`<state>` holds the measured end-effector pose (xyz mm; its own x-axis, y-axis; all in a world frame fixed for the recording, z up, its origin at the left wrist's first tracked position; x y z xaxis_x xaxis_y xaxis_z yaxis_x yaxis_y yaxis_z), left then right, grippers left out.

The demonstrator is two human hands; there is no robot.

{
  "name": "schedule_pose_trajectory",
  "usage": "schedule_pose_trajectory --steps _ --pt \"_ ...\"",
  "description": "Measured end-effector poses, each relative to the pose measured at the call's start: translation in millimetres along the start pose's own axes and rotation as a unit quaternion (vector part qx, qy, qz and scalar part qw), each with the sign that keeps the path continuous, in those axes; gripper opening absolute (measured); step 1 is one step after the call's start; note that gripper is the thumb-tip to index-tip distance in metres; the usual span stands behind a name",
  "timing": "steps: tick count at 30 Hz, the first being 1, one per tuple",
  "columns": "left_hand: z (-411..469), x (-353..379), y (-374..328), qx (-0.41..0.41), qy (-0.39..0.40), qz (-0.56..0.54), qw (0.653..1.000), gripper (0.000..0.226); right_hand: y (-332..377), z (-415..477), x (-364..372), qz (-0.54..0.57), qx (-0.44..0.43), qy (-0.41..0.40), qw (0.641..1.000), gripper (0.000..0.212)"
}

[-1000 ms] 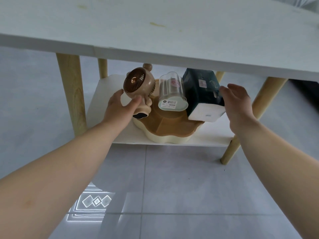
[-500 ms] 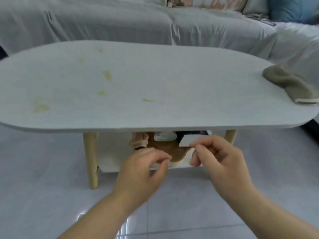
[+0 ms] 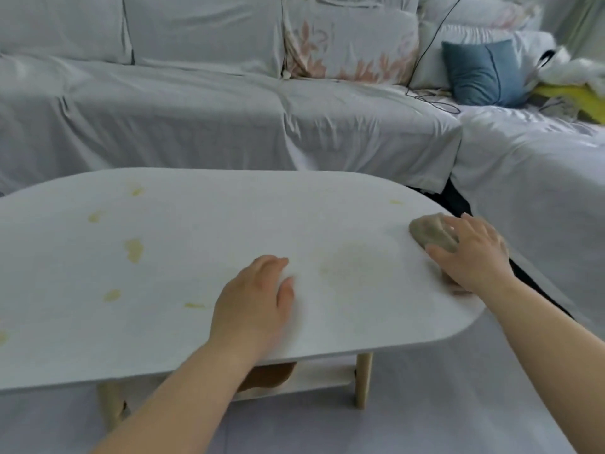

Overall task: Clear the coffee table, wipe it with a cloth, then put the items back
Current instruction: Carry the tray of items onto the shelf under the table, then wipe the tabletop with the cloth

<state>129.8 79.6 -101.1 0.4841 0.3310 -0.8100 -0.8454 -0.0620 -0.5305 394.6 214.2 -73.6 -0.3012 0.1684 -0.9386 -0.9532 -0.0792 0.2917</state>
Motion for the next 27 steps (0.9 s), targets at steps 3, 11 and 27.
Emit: schedule_pose_trajectory --steps 3,11,27 --pt "26.3 14.1 2.4 -0.025 0.037 0.051 0.998 0.045 -14.8 24.9 11.6 0.019 -0.012 0.068 0.997 0.059" --pt "62.3 19.3 24.6 -0.075 0.074 0.136 0.985 0.046 44.6 17.7 34.7 0.085 -0.193 0.096 0.973 0.045" --pt "64.6 29.8 38.6 -0.085 0.065 0.157 0.982 0.056 76.4 134.7 73.1 0.046 -0.058 0.044 0.996 0.045"
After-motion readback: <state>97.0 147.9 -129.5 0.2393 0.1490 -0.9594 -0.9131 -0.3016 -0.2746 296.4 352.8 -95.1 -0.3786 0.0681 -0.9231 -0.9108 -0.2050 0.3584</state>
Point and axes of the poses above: each hand's wrist, its own z-axis towards the middle knuckle, its own x-axis out of the palm, y = z × x, the point moved 7 cm from there along z, towards the middle knuckle
